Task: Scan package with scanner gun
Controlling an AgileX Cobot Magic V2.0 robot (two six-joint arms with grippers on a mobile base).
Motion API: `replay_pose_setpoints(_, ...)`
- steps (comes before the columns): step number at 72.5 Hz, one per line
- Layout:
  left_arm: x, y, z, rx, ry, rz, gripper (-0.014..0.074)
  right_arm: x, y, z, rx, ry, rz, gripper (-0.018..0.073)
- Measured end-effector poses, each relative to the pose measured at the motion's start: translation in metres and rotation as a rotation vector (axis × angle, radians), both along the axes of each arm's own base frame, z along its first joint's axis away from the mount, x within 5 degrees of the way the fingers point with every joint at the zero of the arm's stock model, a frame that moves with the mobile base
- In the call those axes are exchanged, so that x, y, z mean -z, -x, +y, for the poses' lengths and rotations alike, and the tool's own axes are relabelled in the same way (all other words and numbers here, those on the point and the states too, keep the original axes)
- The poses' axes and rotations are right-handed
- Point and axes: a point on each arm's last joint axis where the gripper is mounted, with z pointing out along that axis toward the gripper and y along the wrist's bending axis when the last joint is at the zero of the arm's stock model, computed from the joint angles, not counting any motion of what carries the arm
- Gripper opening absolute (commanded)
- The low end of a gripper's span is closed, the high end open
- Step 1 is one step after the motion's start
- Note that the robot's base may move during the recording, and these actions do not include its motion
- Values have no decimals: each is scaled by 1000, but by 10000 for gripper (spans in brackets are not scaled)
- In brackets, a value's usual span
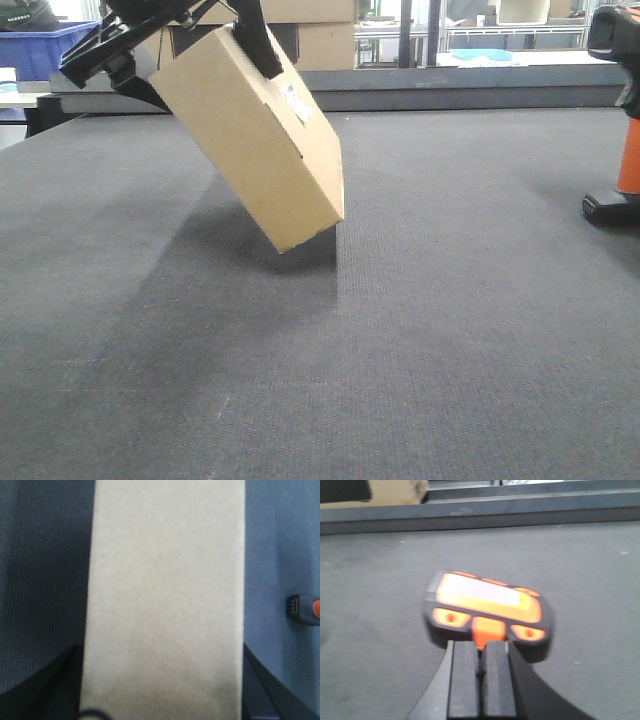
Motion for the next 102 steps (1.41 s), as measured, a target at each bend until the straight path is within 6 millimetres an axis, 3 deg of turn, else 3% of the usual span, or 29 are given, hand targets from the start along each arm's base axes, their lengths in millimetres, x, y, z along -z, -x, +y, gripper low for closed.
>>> replay_pose_setpoints(26,0,0,0,2,-2,1,-111,4,2,-5,6,28,55,-168)
replay_pose_setpoints(41,0,1,0,4,-3,6,-111,6,-5,-6,29,-36,-14,-168)
replay_pose_setpoints(62,1,1,0,4,-4,8,-111,43,-4,-7,42,-64,-54,-168)
replay_pose_setpoints(98,1,1,0,4,-4,8,-111,75,-16,-9,48,-71,7,-168)
replay_pose_setpoints(102,1,1,0,5,-6,7,-111,77,-17,-9,48,-72,17,-127)
